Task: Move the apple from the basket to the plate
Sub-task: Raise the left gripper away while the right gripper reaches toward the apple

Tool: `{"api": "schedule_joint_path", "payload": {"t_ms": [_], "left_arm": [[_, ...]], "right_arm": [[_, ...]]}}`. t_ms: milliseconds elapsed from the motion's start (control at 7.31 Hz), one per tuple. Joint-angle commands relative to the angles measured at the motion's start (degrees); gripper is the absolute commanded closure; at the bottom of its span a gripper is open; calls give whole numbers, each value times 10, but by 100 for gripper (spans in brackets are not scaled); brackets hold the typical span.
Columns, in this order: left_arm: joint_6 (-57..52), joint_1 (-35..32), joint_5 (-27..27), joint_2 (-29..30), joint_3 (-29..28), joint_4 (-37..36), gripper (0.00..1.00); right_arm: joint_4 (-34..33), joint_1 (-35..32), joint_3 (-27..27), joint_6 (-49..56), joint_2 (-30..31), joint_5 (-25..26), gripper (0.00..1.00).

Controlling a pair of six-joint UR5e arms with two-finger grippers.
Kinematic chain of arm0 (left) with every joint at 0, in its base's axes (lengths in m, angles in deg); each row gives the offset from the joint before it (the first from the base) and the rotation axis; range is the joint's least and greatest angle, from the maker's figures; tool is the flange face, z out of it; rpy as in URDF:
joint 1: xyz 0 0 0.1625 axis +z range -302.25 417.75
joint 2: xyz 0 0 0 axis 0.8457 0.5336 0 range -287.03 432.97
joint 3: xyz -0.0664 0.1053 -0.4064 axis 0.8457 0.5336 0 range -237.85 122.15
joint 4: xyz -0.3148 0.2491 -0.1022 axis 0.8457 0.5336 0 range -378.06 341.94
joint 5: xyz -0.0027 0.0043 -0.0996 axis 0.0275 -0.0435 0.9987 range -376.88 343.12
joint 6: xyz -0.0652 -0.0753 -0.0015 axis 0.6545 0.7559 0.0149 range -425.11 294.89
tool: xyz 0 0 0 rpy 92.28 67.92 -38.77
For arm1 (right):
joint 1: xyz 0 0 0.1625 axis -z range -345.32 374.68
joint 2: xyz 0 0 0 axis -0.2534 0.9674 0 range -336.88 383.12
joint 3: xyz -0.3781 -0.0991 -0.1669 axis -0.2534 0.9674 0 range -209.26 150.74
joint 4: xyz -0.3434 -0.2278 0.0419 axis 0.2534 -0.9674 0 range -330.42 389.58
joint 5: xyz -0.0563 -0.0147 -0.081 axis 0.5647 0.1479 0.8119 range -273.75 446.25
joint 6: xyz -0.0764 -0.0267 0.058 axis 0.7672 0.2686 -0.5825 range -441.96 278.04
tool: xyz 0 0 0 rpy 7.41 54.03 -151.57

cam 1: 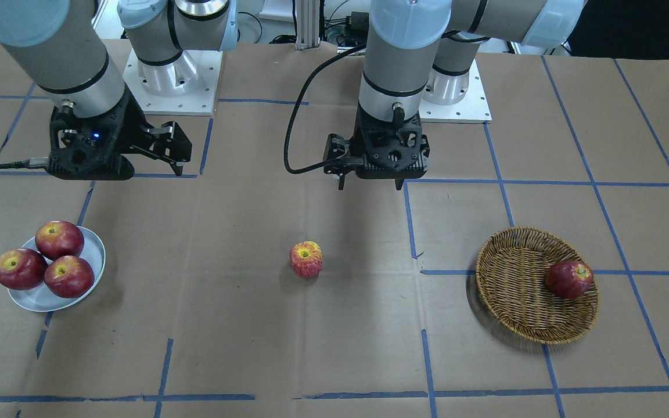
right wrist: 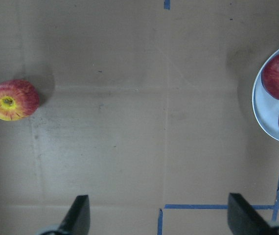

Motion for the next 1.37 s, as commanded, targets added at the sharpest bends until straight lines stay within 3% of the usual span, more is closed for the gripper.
{"api": "schedule_joint_path", "payload": {"t_ms": [0, 821, 1231], "left_arm": [[-31, 37, 0, -30, 3, 32, 1], [-71, 55, -10, -78, 4, 98, 1], [-73, 81, -6, -83, 4, 98, 1]], "right_arm": [[-60, -58, 1, -60, -41, 0, 0], [-241, -173, -5, -173, -197, -2, 0], [-269, -184, -7, -173, -237, -2, 0]]}}
